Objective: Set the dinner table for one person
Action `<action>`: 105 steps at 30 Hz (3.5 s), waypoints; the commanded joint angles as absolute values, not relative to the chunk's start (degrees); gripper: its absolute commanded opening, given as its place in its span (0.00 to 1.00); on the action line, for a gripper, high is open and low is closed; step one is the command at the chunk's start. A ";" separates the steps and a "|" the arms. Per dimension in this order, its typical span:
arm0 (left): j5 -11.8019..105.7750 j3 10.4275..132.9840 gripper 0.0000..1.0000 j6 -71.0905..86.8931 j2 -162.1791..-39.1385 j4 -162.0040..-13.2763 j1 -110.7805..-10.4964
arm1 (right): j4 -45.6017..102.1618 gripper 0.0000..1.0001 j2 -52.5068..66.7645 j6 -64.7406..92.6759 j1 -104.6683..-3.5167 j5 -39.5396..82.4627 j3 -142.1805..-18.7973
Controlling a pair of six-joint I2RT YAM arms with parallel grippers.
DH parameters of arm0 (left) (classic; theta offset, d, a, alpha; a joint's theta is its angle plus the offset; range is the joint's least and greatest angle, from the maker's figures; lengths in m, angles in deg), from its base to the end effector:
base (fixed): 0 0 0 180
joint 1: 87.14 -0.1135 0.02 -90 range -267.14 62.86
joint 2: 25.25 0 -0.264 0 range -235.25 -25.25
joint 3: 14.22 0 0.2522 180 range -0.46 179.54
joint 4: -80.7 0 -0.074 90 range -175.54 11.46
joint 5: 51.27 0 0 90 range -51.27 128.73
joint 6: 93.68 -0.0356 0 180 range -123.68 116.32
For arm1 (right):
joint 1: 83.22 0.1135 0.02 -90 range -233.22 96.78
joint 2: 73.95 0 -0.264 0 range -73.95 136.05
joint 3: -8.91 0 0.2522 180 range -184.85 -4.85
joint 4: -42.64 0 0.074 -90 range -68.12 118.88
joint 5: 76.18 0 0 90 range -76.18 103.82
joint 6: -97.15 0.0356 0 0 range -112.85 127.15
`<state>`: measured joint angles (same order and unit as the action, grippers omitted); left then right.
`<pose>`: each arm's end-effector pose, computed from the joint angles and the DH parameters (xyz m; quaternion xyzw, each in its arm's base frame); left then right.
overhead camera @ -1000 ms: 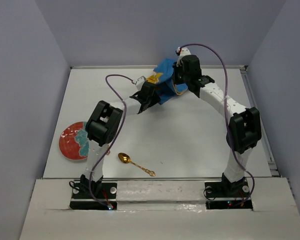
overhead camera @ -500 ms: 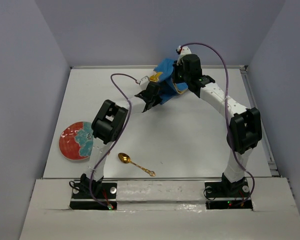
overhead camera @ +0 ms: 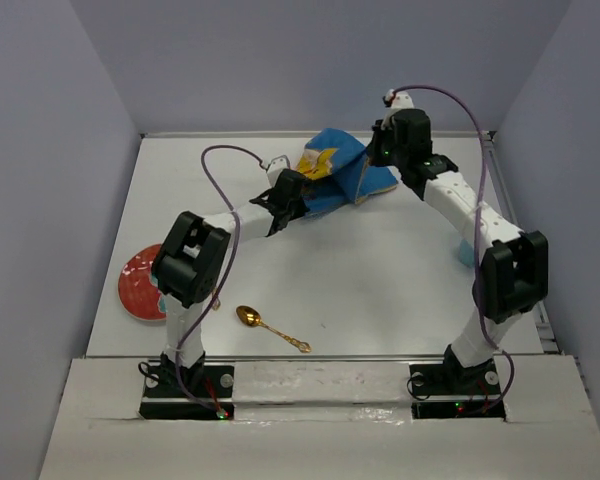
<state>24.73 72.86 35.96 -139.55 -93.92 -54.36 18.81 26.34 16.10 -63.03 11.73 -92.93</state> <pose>0.3783 -0.2333 0.1803 -0.1105 0.8655 -0.1953 0.4477 0.3953 0.1440 0.3385 -0.0712 0.8273 0.1255 0.5430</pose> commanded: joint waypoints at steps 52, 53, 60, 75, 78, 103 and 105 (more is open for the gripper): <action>12.01 85.36 0.00 8.80 -113.86 -87.45 -69.74 | 22.71 0.00 15.00 13.48 -78.74 6.70 -93.57; 12.01 81.66 0.00 9.59 -111.50 -91.04 -69.74 | 23.59 0.00 14.30 14.26 -78.74 6.53 -90.58; 17.36 51.79 0.10 17.93 -106.38 -101.17 -69.56 | 28.43 0.00 10.43 22.96 -78.74 5.55 -64.12; 19.91 25.29 0.73 30.07 -83.79 -102.50 -64.90 | 24.32 0.57 -6.87 29.21 -78.74 12.85 -43.88; 20.44 25.02 0.69 30.95 -84.40 -100.57 -62.37 | 23.52 0.58 -9.52 29.65 -78.74 15.83 -42.30; 18.52 29.78 0.00 31.74 -104.53 -100.30 -59.28 | 27.64 0.68 -0.21 41.60 -78.74 6.80 -40.72; 18.51 29.33 0.00 31.48 -104.18 -100.74 -59.54 | 27.64 0.64 -0.74 43.36 -78.74 4.51 -39.93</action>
